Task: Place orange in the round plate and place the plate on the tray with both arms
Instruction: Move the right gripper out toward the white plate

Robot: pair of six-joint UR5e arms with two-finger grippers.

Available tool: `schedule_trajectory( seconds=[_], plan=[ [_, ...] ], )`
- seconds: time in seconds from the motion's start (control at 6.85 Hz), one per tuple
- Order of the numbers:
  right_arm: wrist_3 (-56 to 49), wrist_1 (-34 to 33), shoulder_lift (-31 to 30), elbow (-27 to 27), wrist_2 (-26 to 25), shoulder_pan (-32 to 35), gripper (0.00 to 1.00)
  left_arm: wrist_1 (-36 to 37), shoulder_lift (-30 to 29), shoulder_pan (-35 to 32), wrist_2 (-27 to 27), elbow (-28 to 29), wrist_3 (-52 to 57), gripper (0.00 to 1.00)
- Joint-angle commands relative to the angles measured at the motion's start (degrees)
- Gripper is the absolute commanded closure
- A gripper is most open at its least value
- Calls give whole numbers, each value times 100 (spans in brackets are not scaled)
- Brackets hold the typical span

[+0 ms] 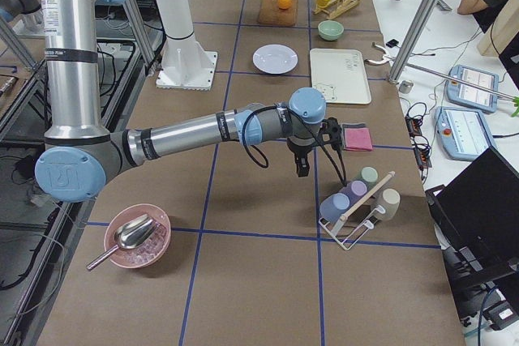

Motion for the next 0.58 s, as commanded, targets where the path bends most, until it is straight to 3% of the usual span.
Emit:
schedule_trajectory(
  seconds=[0.0, 0.15, 0.44],
  plan=[
    [2012, 1521, 289, -60, 933, -612, 0, 0, -28, 27, -35, -161, -269, 1],
    [2658, 2110, 518, -35, 881, -999, 0, -26, -45, 54, -61, -170, -506, 1],
    [3629, 2465, 538, -26, -133, -1712, 0, -97, -2, 106, -61, -179, -613, 1]
  ],
)
